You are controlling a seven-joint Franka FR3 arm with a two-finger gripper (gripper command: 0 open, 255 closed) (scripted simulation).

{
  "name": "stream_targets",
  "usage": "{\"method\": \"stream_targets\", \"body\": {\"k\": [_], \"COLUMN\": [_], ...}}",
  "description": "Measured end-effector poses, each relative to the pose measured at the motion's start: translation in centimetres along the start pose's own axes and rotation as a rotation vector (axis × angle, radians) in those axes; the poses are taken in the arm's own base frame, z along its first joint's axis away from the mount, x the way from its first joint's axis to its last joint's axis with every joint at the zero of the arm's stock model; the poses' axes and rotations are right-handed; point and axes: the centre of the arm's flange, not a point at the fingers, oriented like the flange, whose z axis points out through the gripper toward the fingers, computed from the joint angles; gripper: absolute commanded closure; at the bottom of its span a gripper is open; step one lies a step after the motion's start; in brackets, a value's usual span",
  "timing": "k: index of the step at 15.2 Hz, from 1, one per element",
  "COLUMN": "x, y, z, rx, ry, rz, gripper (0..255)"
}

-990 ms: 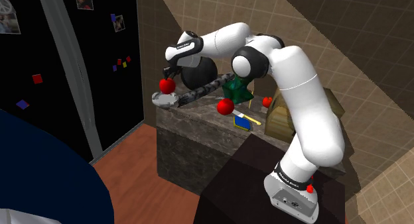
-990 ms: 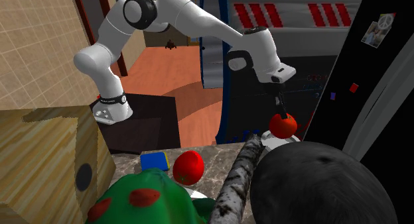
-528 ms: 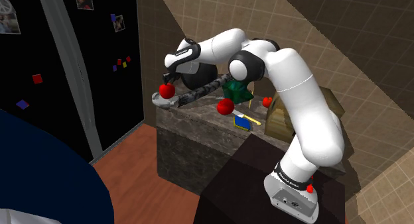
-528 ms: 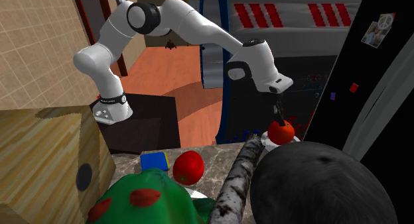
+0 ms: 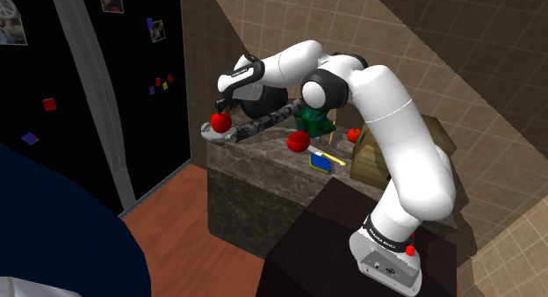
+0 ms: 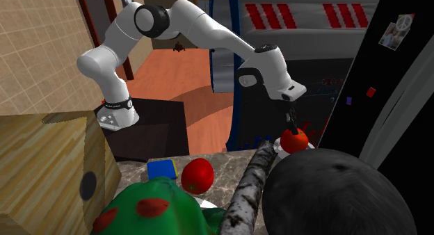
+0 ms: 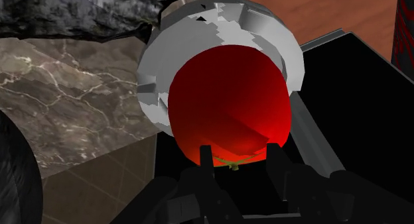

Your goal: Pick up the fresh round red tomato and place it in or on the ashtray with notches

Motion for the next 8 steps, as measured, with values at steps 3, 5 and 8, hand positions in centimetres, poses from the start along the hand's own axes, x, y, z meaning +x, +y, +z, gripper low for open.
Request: {"method": "stream_targets", "body": {"k": [3,5,8], "x": [0.0,0.01,-0.03], "y": [0.0,0.0,0.01], "z": [-0.01,-0.01,-0.62], "rx": [0.0,0.0,0.0], "ry": [0.0,0.0,-0.001], "rz": [0.0,0.0,0.0], "gripper": [0,0,0]}}
